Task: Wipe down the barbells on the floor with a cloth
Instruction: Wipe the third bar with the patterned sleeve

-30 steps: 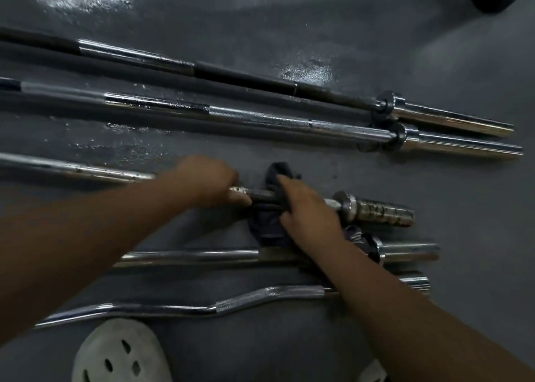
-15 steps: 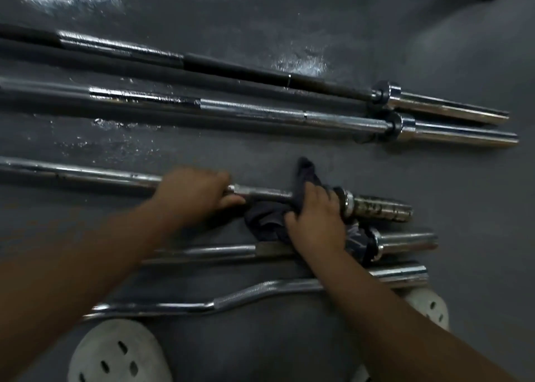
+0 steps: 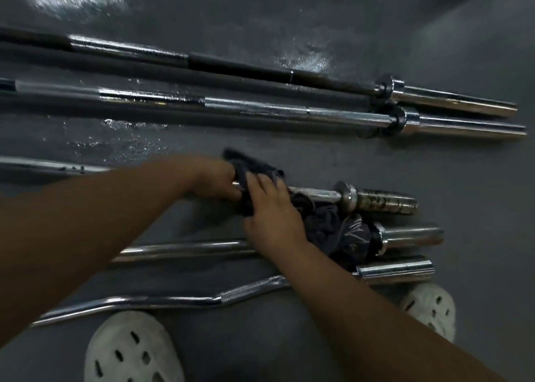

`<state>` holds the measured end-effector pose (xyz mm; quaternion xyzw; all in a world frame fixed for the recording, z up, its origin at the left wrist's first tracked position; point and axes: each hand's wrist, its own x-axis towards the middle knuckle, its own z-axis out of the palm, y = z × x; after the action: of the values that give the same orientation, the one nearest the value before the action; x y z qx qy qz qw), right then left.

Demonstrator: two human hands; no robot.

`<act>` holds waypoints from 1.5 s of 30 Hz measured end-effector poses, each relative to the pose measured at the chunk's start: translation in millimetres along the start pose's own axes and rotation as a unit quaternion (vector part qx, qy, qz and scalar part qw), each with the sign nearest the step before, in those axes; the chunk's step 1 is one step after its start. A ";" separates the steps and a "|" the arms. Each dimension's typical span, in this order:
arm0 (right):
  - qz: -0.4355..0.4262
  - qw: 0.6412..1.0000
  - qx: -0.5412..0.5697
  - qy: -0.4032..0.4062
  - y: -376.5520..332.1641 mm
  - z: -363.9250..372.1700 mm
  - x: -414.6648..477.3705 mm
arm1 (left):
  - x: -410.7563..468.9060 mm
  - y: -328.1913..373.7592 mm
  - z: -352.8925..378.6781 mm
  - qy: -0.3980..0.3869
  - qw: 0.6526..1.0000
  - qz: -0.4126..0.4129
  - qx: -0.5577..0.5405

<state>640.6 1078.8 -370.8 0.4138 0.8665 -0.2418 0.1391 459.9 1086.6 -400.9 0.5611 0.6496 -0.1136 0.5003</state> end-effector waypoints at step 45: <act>0.096 0.993 -0.039 0.047 45.4 -11.7 -29.5 | -4.0 -12.7 -9.1 -0.006 0.995 0.102 -0.013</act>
<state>693.9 1090.4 -361.8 0.5002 0.8372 -0.1733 0.1370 443.9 1086.3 -398.8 0.6171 0.5875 -0.0573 0.5204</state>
